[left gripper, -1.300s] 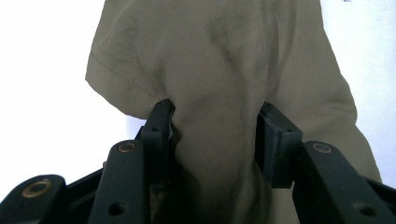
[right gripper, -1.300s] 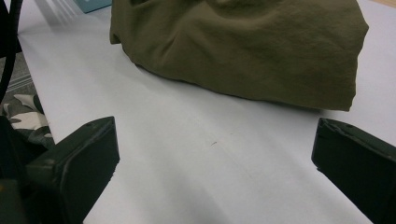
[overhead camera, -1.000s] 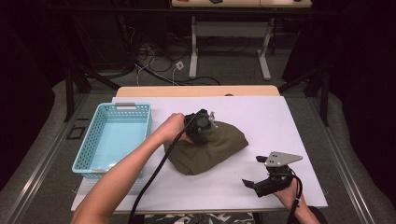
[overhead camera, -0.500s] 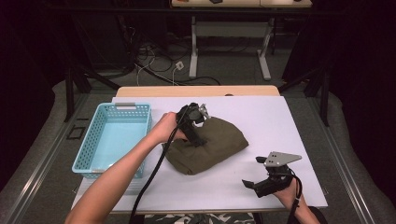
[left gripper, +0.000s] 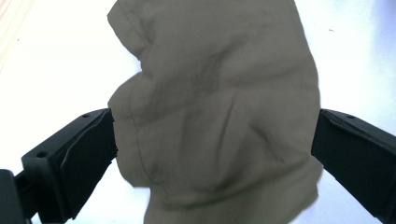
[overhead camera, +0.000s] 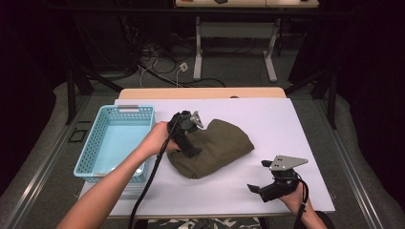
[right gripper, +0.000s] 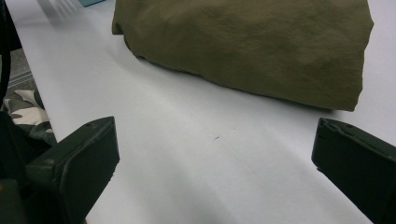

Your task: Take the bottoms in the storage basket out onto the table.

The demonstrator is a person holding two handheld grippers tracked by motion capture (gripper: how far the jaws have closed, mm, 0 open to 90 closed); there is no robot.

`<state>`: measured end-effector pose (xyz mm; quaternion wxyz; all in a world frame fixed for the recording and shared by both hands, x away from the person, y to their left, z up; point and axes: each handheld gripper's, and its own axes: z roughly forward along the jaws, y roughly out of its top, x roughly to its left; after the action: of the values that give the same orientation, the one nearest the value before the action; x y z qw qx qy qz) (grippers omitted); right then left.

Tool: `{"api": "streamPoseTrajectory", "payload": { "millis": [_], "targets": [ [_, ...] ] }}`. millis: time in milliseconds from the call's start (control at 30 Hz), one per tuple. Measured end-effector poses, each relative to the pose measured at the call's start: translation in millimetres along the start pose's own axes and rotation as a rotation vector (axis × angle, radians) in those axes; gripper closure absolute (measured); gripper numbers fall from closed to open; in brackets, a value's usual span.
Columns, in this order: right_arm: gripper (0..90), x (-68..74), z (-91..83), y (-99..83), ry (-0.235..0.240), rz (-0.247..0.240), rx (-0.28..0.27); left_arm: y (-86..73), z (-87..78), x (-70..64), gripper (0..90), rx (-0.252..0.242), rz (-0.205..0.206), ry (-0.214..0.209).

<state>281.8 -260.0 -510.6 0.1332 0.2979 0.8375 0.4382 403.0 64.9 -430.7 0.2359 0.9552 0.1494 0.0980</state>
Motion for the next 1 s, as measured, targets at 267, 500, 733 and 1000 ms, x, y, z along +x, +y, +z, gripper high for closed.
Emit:
{"api": "streamPoseTrajectory", "payload": {
  "millis": [267, 500, 733, 1000],
  "targets": [
    [0.5, 0.1, 0.3, 0.0, 0.003, 0.000, 0.001, -16.2, -18.7, -13.6, 0.0, -0.008, 0.005, 0.013],
    [0.5, 0.2, 0.5, 0.1, 0.000, 0.000, 0.001, -28.8, -31.3, -26.9, 0.0, -0.016, 0.003, 0.021],
    [0.5, 0.2, 0.7, 0.1, 0.001, -0.001, 0.000, -42.7, -39.7, -36.2, 0.0, -0.026, -0.009, 0.039],
    [0.5, 0.1, 0.8, 0.2, -0.001, -0.002, 0.003, -62.3, -48.0, -44.5, 0.0, -0.047, -0.047, 0.061]
  ]
}}
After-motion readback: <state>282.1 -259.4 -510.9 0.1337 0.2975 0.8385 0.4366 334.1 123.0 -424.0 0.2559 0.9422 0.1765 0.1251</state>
